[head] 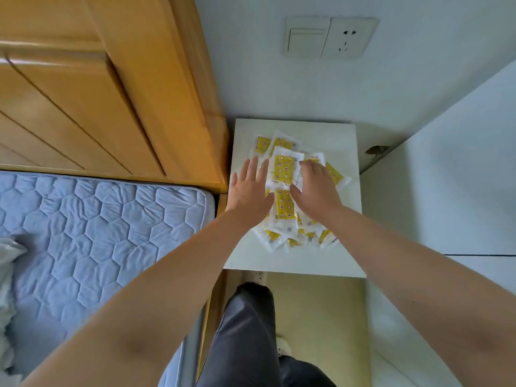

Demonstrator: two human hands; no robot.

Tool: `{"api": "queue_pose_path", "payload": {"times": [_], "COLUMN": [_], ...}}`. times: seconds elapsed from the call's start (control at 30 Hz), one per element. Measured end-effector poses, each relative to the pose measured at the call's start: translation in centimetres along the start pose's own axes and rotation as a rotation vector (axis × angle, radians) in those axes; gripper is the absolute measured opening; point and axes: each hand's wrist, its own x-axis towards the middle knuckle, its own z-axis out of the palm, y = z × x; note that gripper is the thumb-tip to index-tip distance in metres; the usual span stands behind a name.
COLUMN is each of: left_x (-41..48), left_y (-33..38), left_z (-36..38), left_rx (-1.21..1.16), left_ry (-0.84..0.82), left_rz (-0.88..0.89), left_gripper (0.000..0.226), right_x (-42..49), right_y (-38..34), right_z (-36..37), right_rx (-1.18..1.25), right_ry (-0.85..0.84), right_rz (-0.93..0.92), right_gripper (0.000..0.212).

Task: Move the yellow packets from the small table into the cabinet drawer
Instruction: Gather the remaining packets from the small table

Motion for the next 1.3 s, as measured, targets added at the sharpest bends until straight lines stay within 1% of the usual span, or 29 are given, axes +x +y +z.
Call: {"api": "queue_pose_path", "payload": {"times": [0.1, 0.23, 0.37, 0.47, 0.7, 0.87, 0.97, 1.1, 1.2, 1.3], "left_x": [-6.4, -15.1, -23.5, -29.8, -46.6, -62.3, -72.7, -85.8, -93.6, -99.9], "left_y": [0.9, 1.2, 0.0, -1.9, -7.3, -12.9, -15.6, -19.1, -21.1, -23.2], "left_z": [-1.3, -2.8, -5.8, -8.4, -12.1, -13.4, -13.5, -13.6, -14.0, -14.3], "left_rx": [0.028, 0.088, 0.117, 0.142, 0.18, 0.211, 0.233, 0.277, 0.337, 0.412], "left_ry": [0.094, 0.194, 0.288, 0.363, 0.574, 0.718, 0.748, 0.781, 0.827, 0.876], "left_rz": [-0.045, -0.136, -0.237, -0.315, -0.541, -0.716, -0.817, -0.95, -1.028, -1.095], "left_gripper": [0.071, 0.07, 0.067, 0.07, 0.071, 0.071, 0.071, 0.071, 0.071, 0.071], "right_x": [-4.1, -10.2, -15.6, -19.6, -30.7, -42.0, -49.5, -59.3, -65.9, -71.3], "right_y": [-1.9, -5.7, -10.8, -15.6, -29.6, -41.5, -48.0, -56.2, -62.0, -67.1], "right_z": [-1.4, -2.9, -4.3, -5.4, -5.6, -2.8, -0.1, 2.5, 3.6, 4.5], "right_rx": [-0.086, -0.145, -0.166, -0.203, -0.212, -0.162, -0.167, -0.087, -0.051, 0.004], "right_ry": [0.051, 0.12, 0.176, 0.194, 0.266, 0.365, 0.422, 0.434, 0.488, 0.507], "right_rz": [-0.129, -0.298, -0.479, -0.604, -0.901, -1.065, -1.175, -1.295, -1.427, -1.545], "right_gripper": [0.059, 0.058, 0.058, 0.06, 0.06, 0.058, 0.057, 0.056, 0.056, 0.056]}}
